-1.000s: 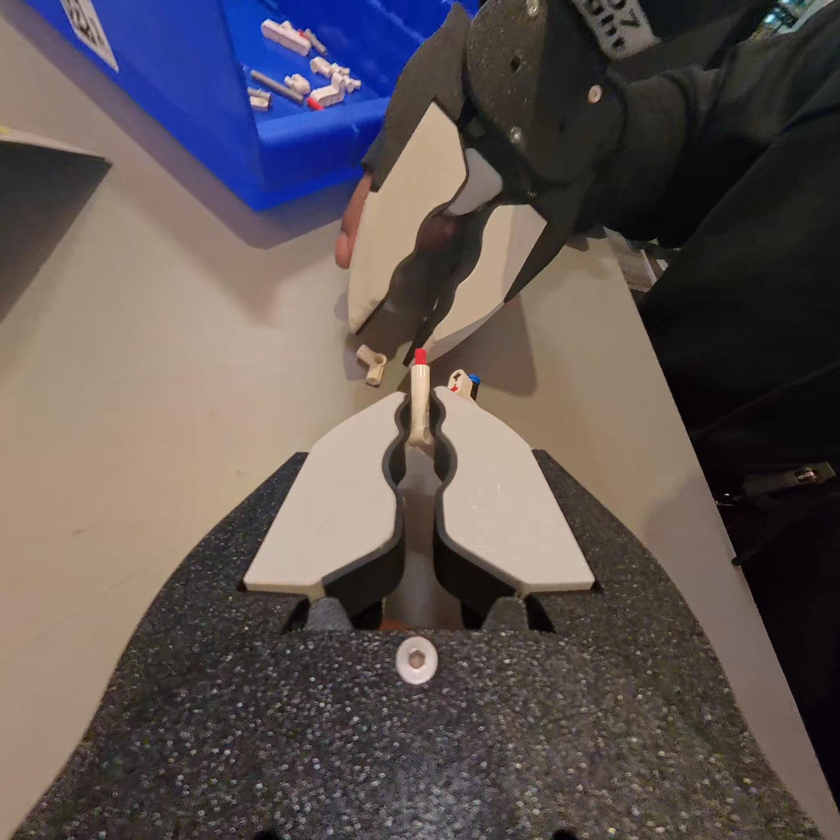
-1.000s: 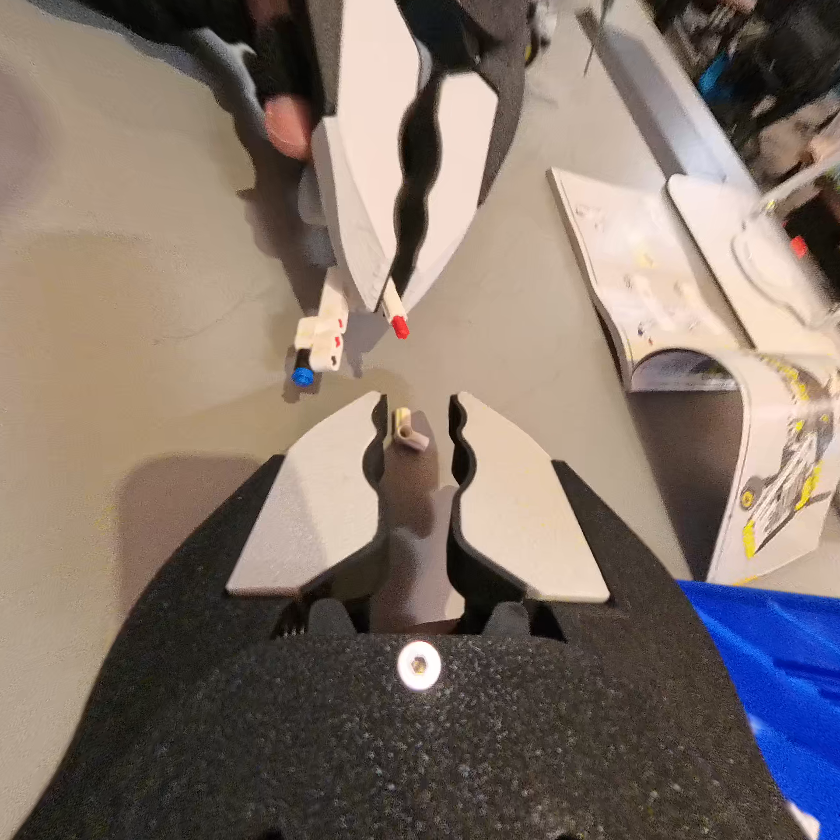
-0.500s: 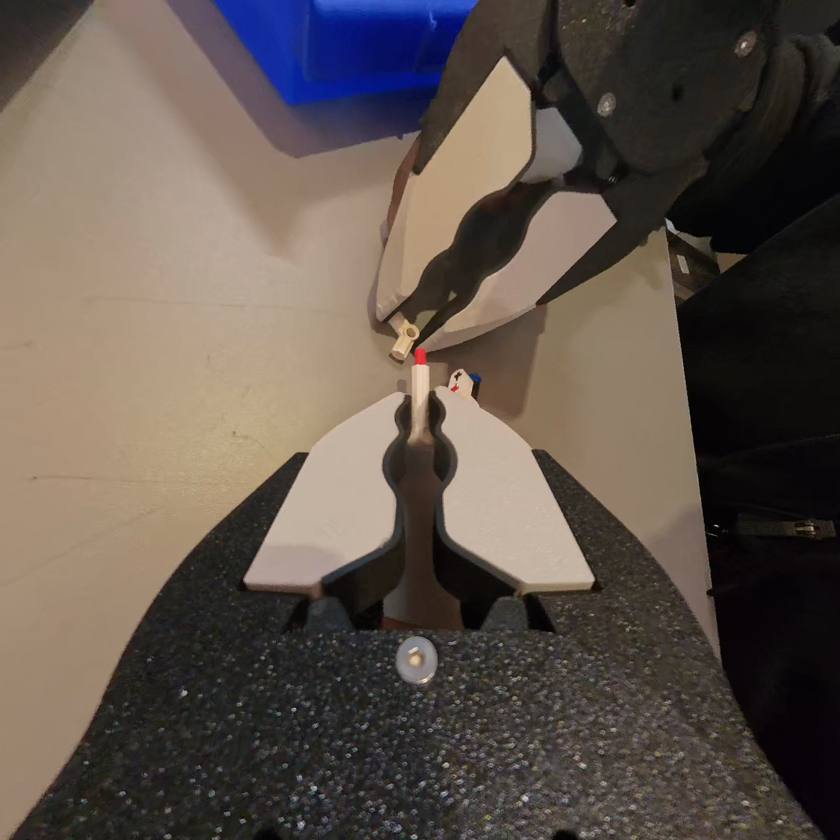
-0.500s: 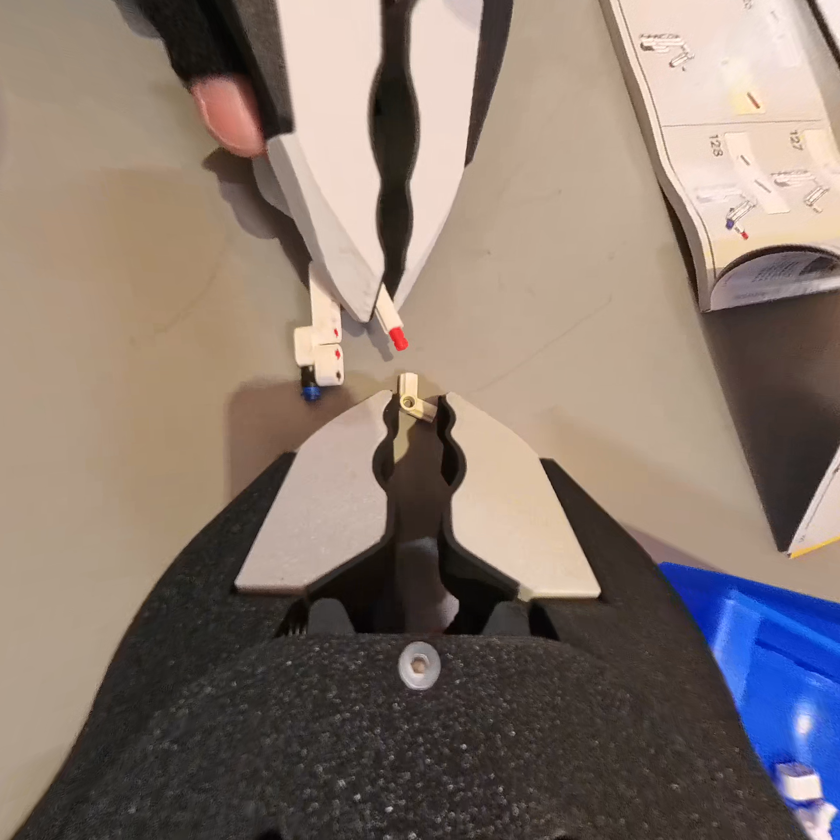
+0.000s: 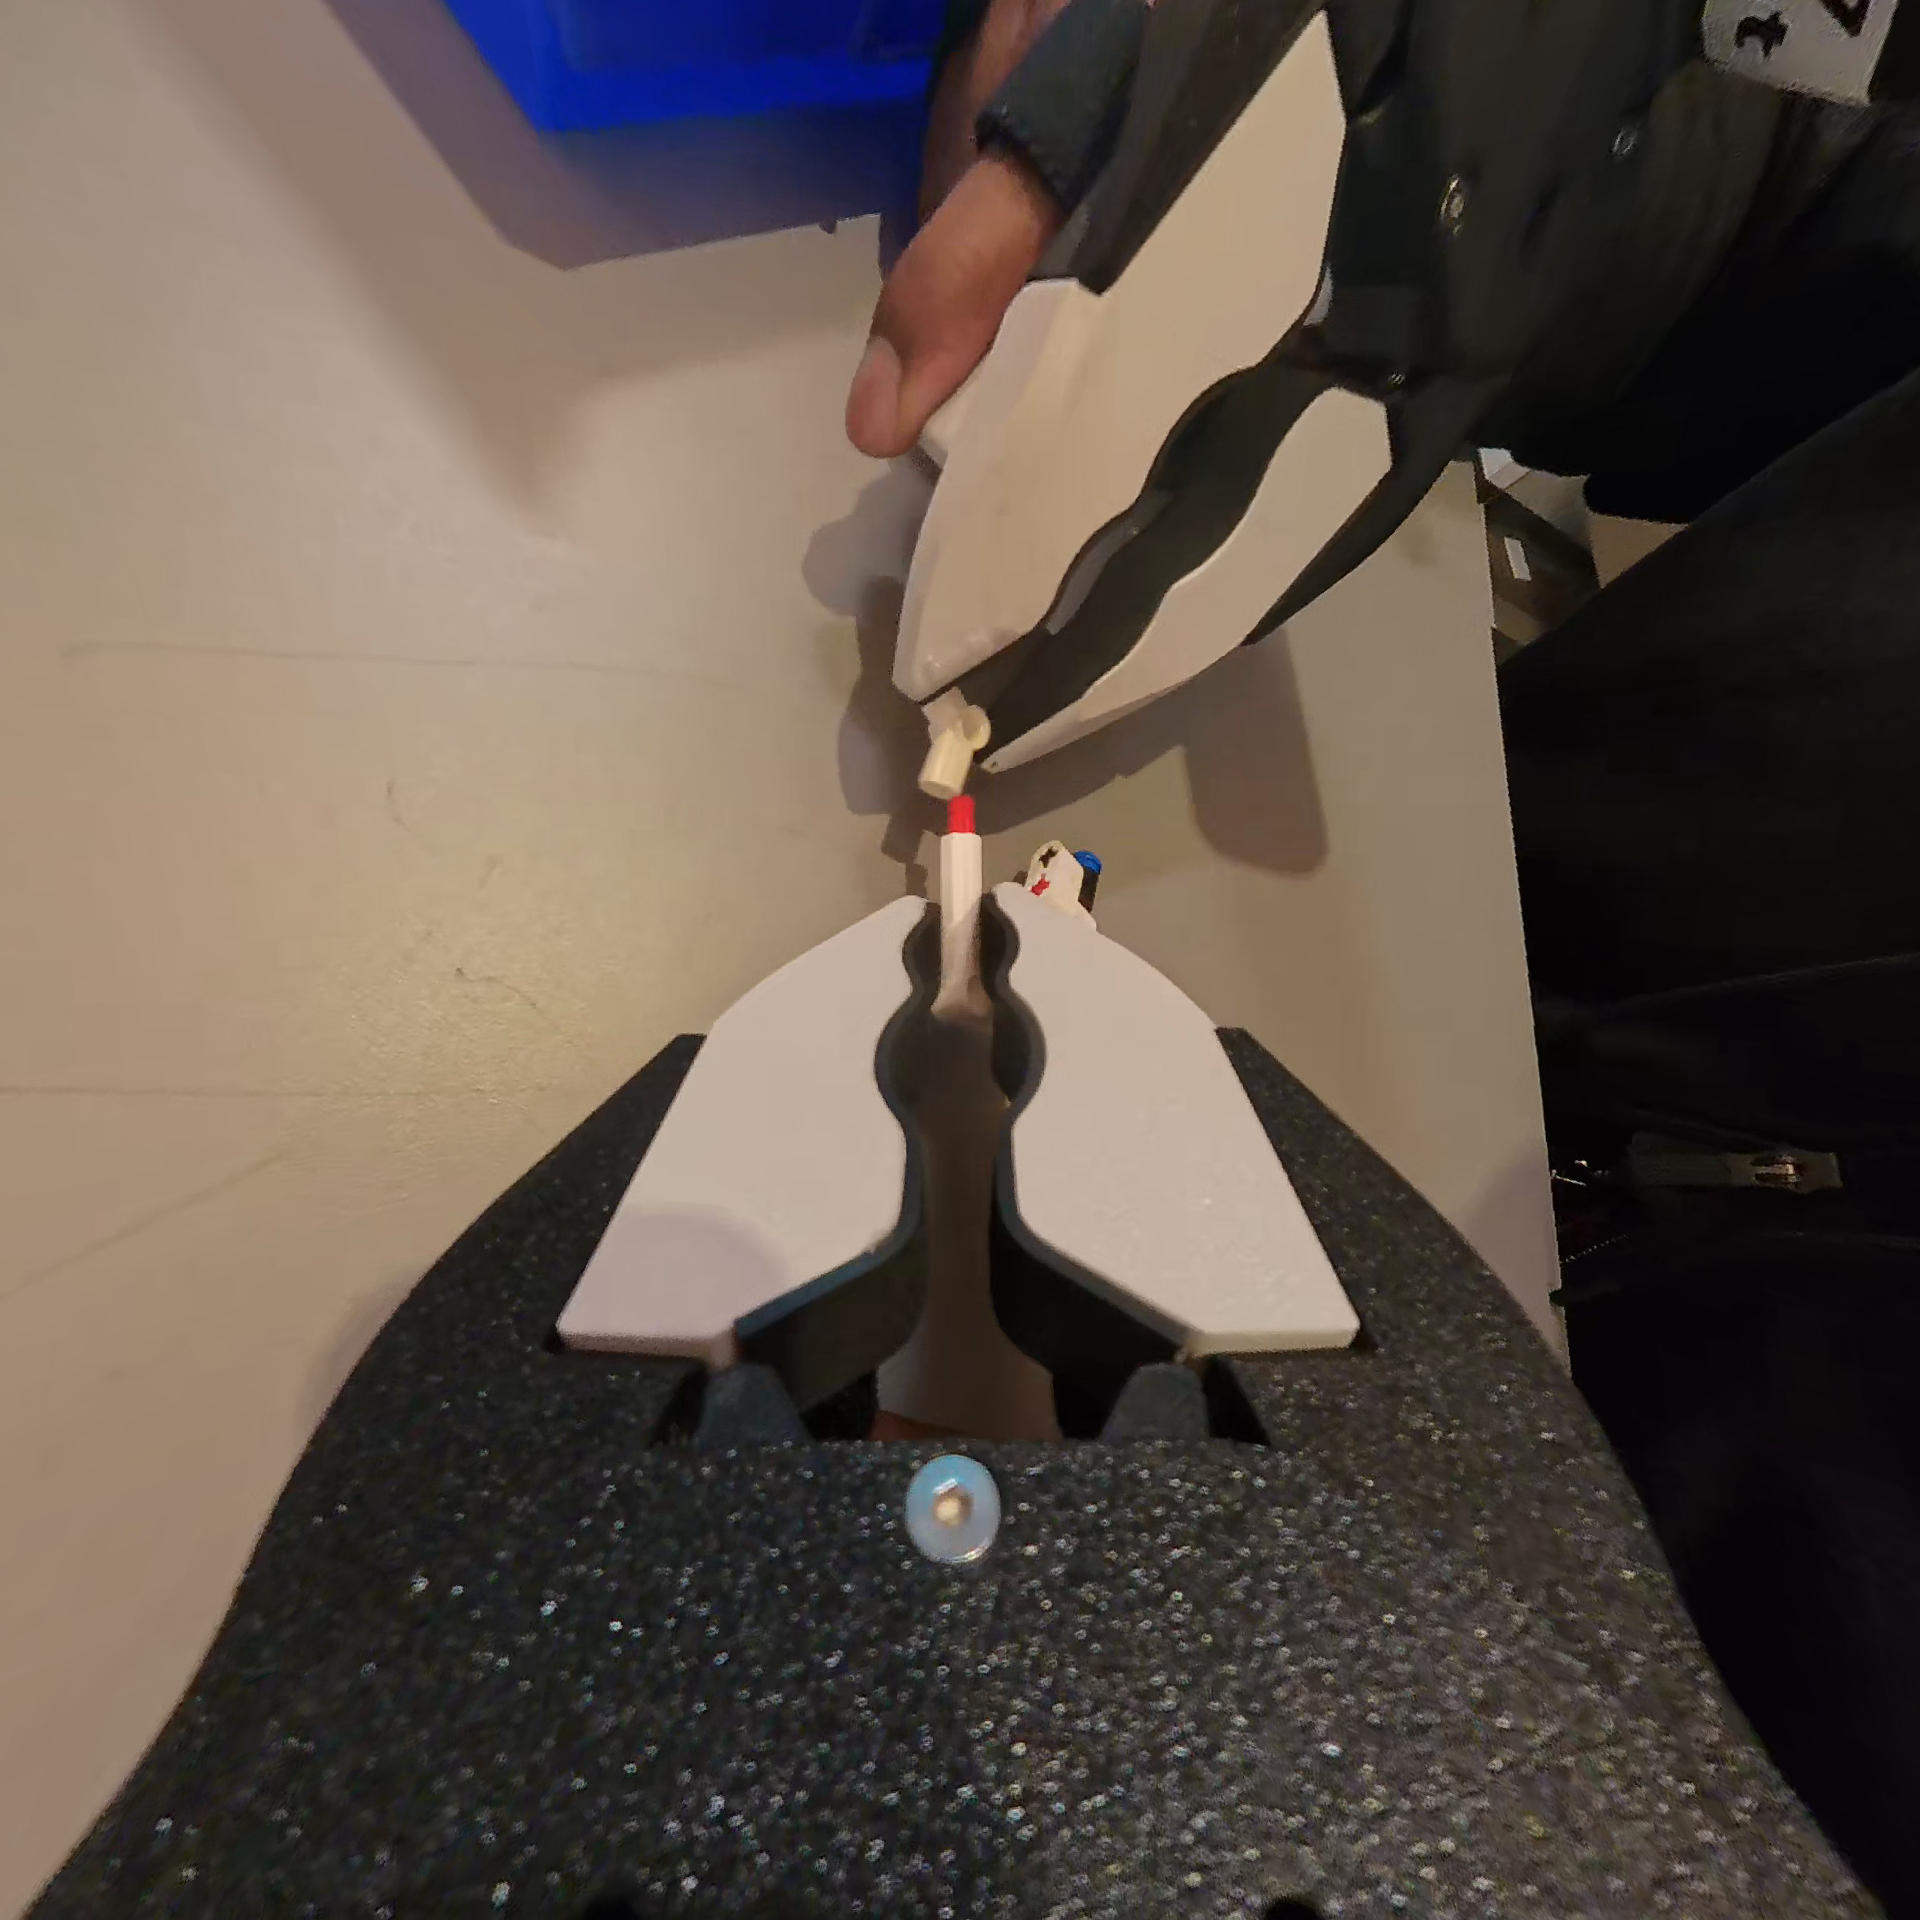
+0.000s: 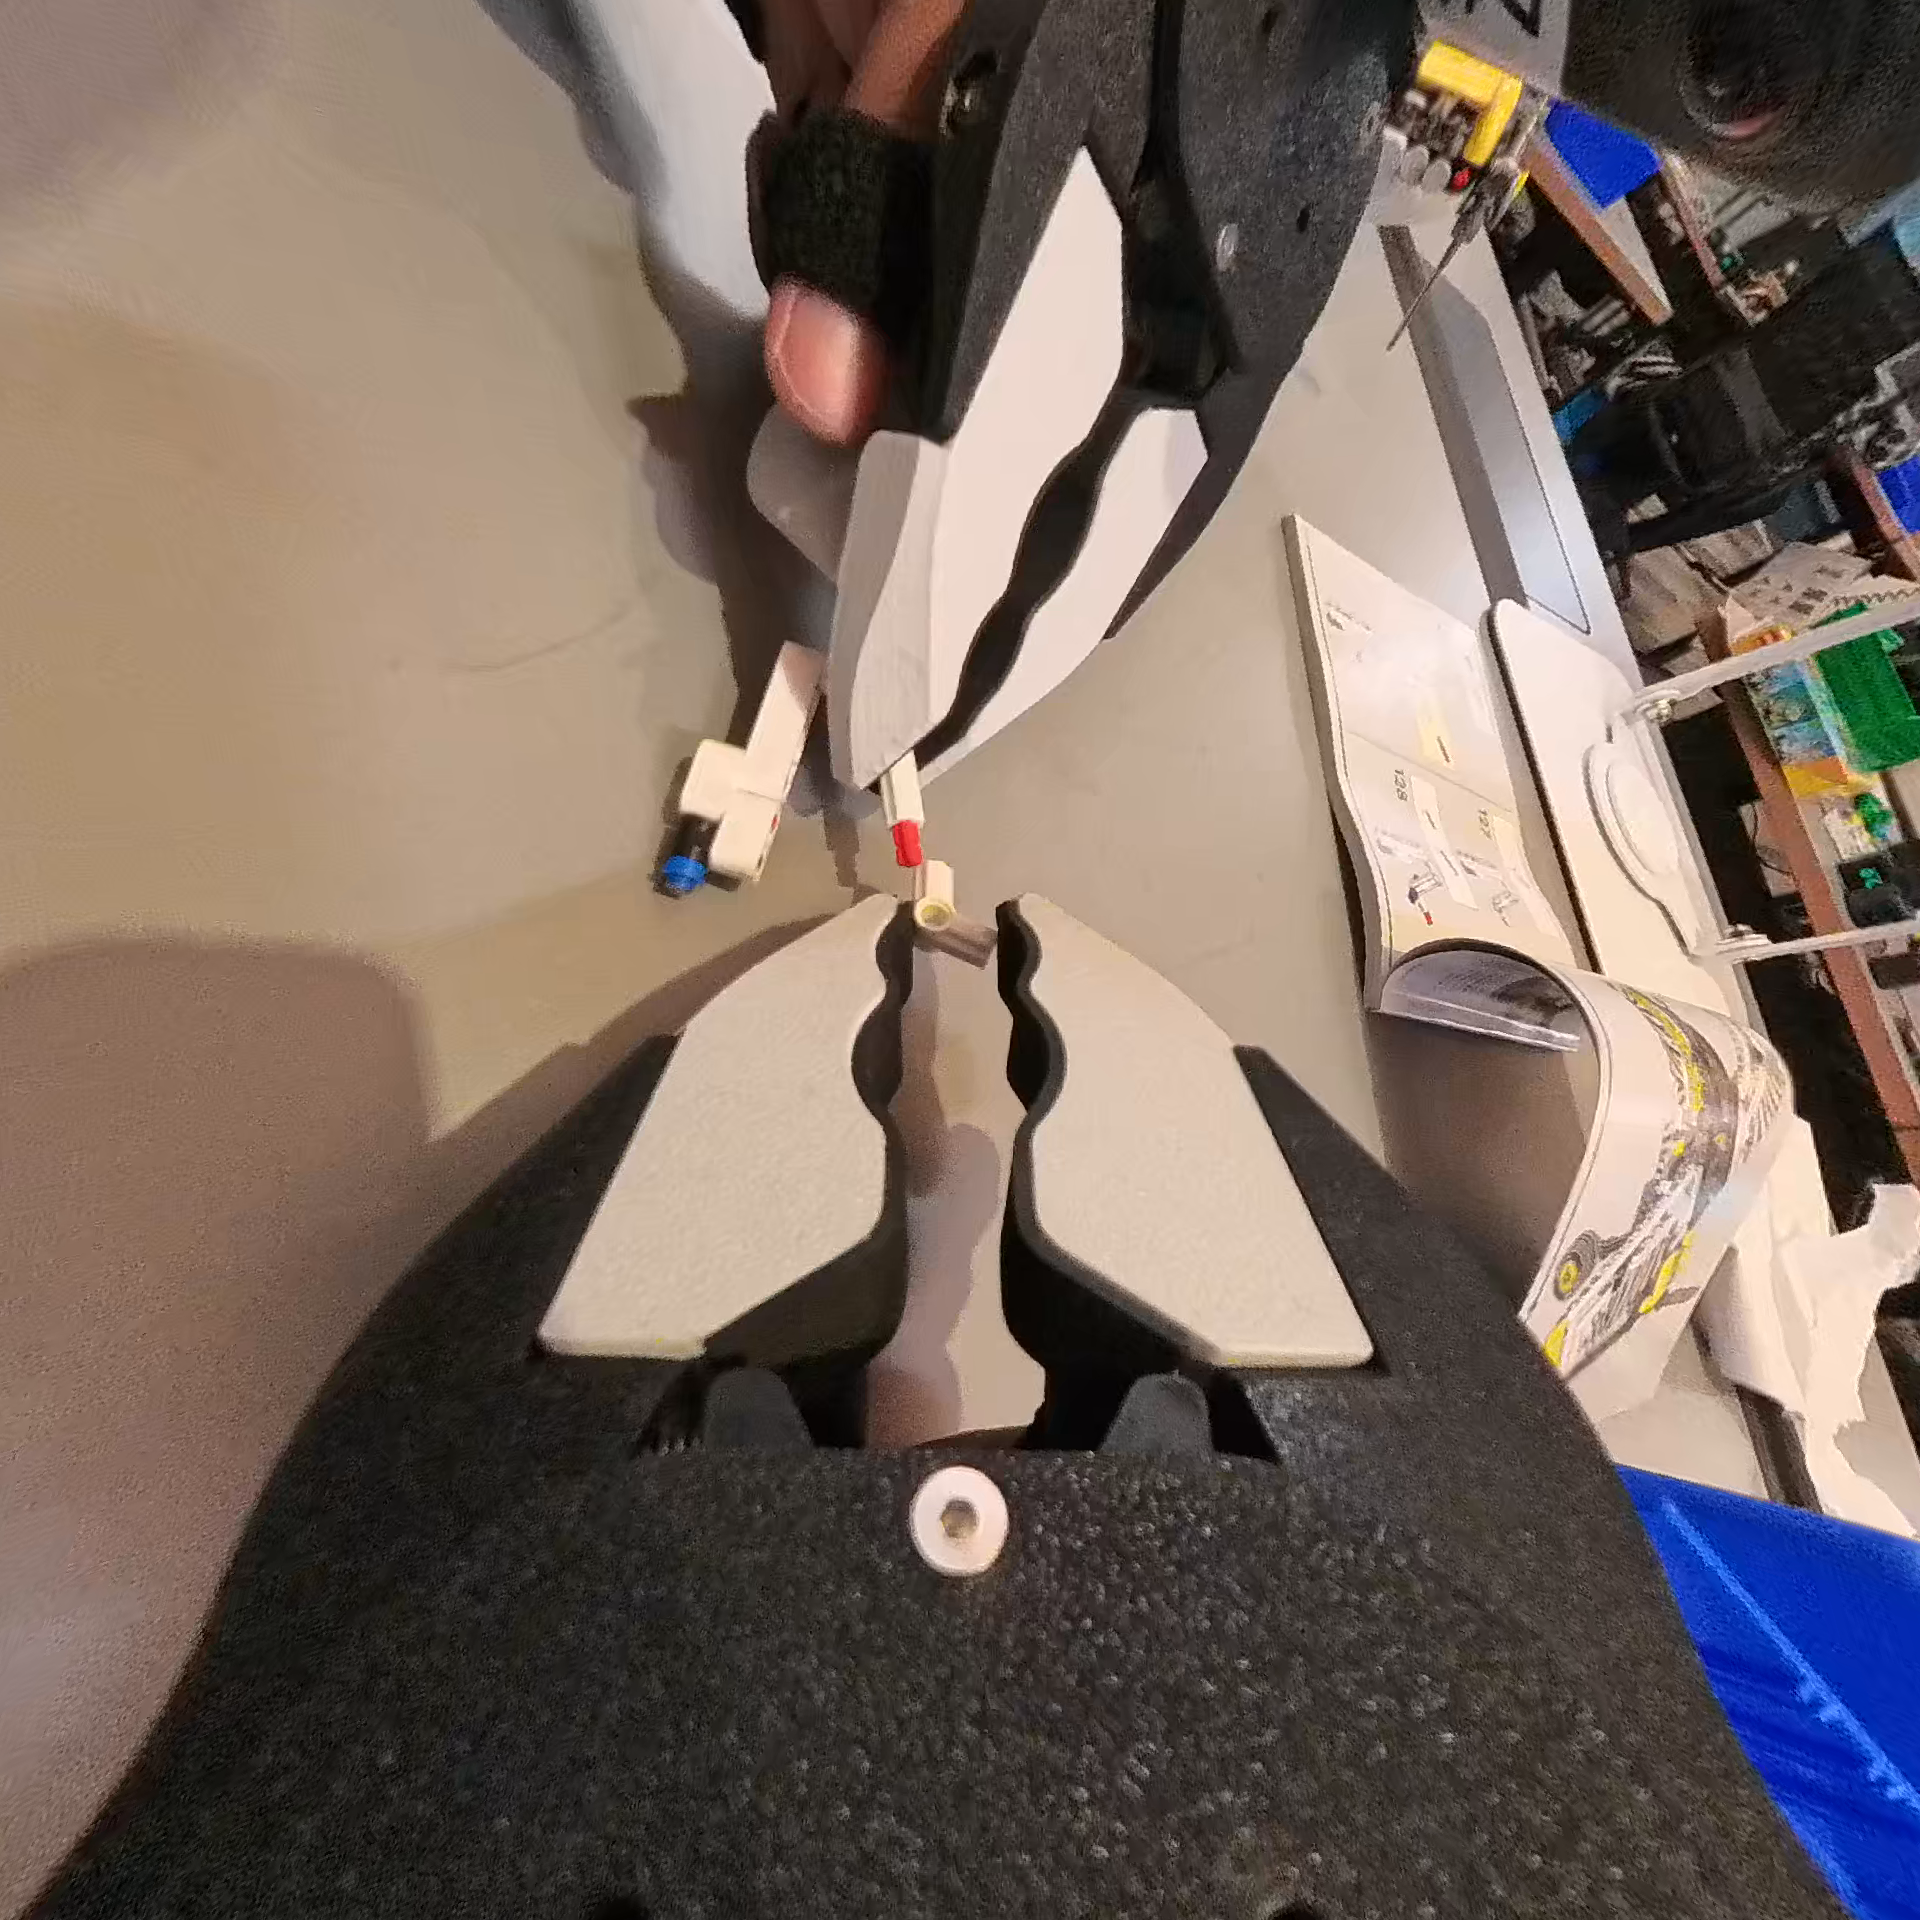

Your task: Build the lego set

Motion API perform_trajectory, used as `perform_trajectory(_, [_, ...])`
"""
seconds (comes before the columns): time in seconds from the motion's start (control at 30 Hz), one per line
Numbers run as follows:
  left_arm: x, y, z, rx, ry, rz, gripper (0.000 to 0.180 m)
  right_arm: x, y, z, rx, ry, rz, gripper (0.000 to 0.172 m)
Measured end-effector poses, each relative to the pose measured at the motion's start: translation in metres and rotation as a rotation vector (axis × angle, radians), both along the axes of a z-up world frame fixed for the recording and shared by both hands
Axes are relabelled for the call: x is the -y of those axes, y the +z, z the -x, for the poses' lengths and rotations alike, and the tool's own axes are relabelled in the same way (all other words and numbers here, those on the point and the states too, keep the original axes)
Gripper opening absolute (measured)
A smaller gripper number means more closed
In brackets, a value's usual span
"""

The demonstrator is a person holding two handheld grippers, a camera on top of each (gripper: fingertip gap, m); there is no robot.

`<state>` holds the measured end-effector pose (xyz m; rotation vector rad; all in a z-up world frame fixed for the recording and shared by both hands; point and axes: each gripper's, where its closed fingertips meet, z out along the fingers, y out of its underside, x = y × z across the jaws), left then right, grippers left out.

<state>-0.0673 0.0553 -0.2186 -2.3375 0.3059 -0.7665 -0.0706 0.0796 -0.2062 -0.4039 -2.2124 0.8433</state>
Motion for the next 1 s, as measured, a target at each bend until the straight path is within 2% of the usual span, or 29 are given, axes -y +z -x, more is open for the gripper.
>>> perform_trajectory(0.7, [0.008,0.016,-0.015,0.079,-0.142,-0.149,0.006,0.018,0.019,-0.018,-0.073,0.18,0.172,0.014])
perform_trajectory(0.73, [0.009,0.019,-0.016,0.089,-0.155,-0.162,0.006,0.019,0.02,-0.02,-0.081,0.194,0.181,0.007])
perform_trajectory(0.77, [0.01,0.02,-0.018,0.1,-0.164,-0.167,0.006,0.02,0.022,-0.021,-0.092,0.206,0.193,0.007])
perform_trajectory(1.0, [0.016,0.017,-0.025,0.101,-0.218,-0.138,0.007,0.026,0.024,-0.027,-0.089,0.258,0.204,0.007])
